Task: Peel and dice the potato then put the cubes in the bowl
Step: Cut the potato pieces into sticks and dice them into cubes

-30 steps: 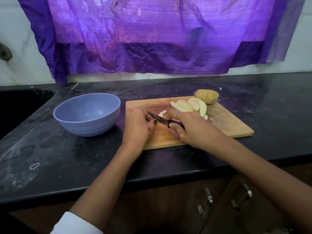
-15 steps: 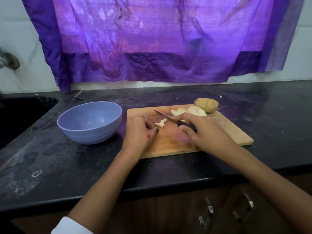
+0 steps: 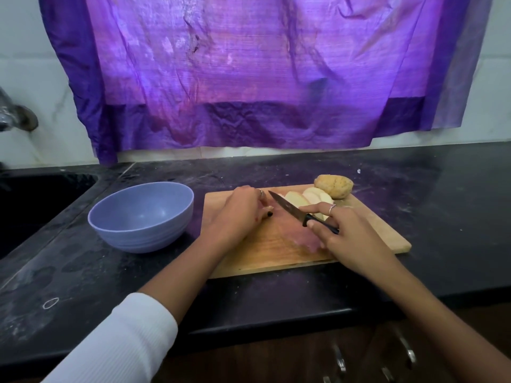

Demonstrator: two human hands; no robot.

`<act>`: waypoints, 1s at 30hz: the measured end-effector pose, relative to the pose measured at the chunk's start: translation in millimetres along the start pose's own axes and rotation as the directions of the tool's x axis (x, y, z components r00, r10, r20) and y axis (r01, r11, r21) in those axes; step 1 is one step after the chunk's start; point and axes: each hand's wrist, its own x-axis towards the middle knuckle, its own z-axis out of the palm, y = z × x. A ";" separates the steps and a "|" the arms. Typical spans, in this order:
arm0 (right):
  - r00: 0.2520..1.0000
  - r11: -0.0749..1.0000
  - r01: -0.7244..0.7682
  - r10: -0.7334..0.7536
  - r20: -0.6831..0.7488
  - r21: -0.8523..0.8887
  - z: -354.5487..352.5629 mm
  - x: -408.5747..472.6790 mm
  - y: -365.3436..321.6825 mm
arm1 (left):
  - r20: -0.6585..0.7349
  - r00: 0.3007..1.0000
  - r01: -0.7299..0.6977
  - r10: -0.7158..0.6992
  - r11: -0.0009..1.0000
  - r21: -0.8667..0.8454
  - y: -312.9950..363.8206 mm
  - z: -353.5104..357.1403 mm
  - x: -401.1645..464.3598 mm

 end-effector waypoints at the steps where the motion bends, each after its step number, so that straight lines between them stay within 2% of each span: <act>1: 1.000 0.999 0.000 0.001 -0.016 0.034 0.2 -0.6 0.6 | 0.005 1.000 -0.003 0.003 1.000 0.002 -1.0 -0.6 5.3; 6: 0.996 0.986 -0.009 0.024 -0.087 0.168 0.4 -2.0 11.0 | 0.000 1.000 0.018 -0.018 0.991 0.131 -8.1 -1.0 31.4; 10: 0.992 0.911 -0.054 0.094 -0.080 0.409 -1.3 -1.8 19.4 | -0.066 0.998 -0.013 0.018 0.998 0.068 -21.1 -1.2 37.8; 12: 0.995 0.849 -0.054 0.089 -0.042 0.525 -3.8 -3.1 18.7 | 0.059 0.995 -0.083 0.079 0.994 0.067 -25.5 -3.9 35.0; 14: 0.998 0.813 -0.042 0.060 -0.012 0.581 -5.5 -4.4 17.2 | 0.214 0.964 -0.192 0.156 0.968 0.159 -28.7 -3.9 30.3; 16: 0.999 0.799 -0.035 0.048 -0.006 0.600 -4.8 -5.1 16.6 | 0.256 0.951 -0.242 0.171 0.930 0.276 -32.2 -2.1 25.4; 18: 0.998 0.797 -0.030 0.056 -0.024 0.604 -4.5 -5.1 16.8 | 0.223 0.962 -0.228 0.160 0.917 0.326 -35.4 1.4 28.7; 23: 0.997 0.784 -0.023 0.067 -0.048 0.621 -5.1 -7.4 16.2 | 0.193 0.963 -0.248 0.189 0.902 0.355 -37.7 4.5 54.1; 26: 0.995 0.770 -0.029 0.084 -0.055 0.638 -4.3 -6.6 17.9 | 0.153 0.952 -0.302 0.265 0.893 0.333 -39.6 3.7 68.6; 30: 0.986 0.792 -0.036 0.126 -0.106 0.610 -1.8 -3.1 21.3 | 0.232 0.918 -0.386 0.322 0.859 0.337 -28.7 10.7 74.9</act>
